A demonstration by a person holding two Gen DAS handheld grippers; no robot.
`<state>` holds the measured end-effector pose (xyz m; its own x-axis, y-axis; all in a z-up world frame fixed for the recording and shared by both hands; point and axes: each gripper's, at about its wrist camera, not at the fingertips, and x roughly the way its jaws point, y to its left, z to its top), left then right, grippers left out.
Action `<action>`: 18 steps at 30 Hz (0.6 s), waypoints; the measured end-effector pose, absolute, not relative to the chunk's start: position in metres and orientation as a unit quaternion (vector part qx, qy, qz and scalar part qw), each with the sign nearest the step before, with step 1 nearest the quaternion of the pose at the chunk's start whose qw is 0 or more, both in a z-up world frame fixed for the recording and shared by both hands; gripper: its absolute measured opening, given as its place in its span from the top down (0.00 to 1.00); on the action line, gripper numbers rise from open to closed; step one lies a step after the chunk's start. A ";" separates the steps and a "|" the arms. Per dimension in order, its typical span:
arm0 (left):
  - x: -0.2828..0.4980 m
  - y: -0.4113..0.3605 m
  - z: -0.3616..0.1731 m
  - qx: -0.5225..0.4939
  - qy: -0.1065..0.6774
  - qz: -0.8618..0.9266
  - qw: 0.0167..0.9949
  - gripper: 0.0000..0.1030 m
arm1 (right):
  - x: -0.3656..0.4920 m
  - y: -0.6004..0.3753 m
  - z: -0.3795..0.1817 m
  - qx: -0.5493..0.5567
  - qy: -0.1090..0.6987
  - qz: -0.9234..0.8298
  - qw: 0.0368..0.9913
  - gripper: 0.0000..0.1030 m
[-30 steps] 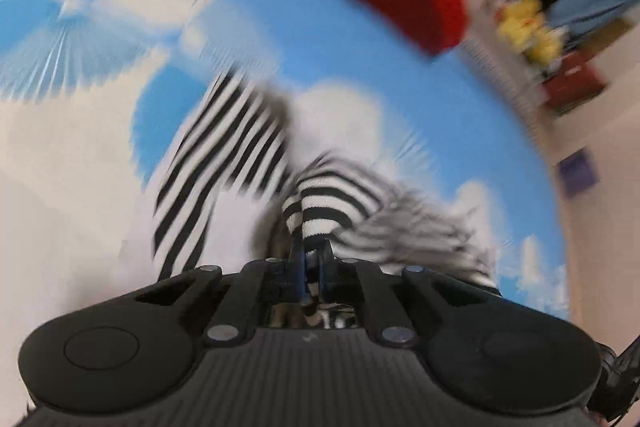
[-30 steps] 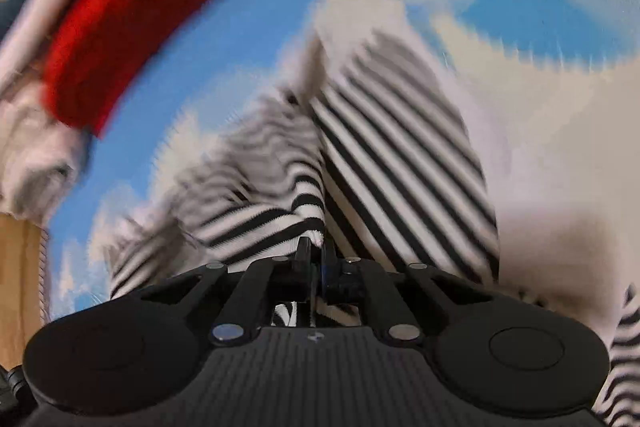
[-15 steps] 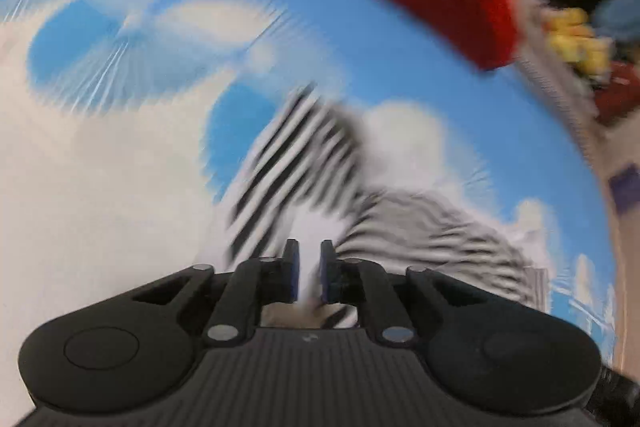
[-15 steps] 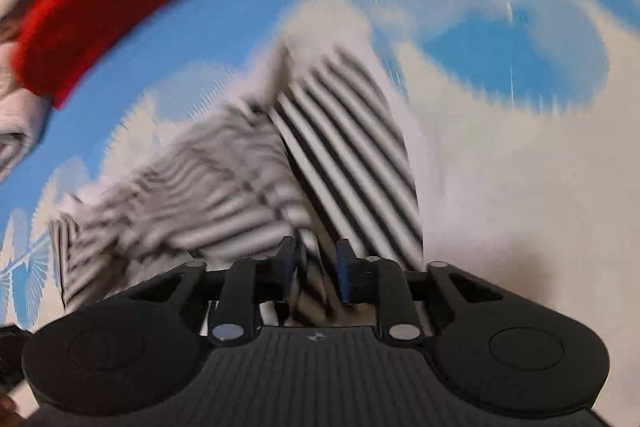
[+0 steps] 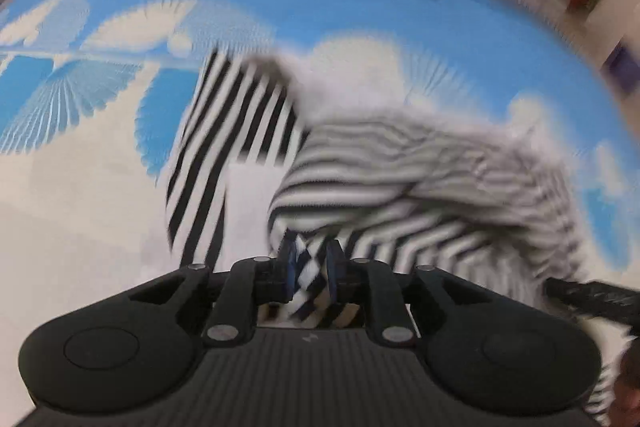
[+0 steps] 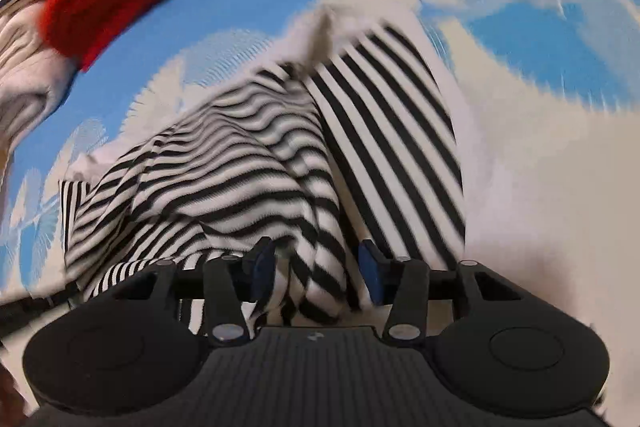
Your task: Fold small clothes
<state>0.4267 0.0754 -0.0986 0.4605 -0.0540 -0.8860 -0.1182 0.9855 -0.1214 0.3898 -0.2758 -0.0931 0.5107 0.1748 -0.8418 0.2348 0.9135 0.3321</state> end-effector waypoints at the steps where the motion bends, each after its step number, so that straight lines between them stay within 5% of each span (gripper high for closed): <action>1: 0.426 0.078 -0.113 -0.092 0.555 0.025 0.826 0.76 | 0.391 -0.275 -0.099 0.188 0.511 -0.020 0.838 0.49; 4: 0.404 0.084 -0.075 -0.109 0.519 0.009 0.848 0.75 | 0.383 -0.294 -0.103 0.230 0.536 -0.035 0.812 0.51; 7: 0.369 0.089 -0.018 -0.077 0.434 -0.023 0.897 0.59 | 0.356 -0.323 -0.046 0.264 0.459 -0.036 0.847 0.51; 9: 0.344 0.103 0.004 -0.088 0.410 -0.030 0.907 0.59 | 0.334 -0.333 -0.007 0.234 0.403 -0.046 0.884 0.50; 18: 0.219 0.186 -0.032 -0.188 0.507 0.021 0.841 0.59 | 0.179 -0.383 0.021 0.204 0.387 -0.052 0.898 0.54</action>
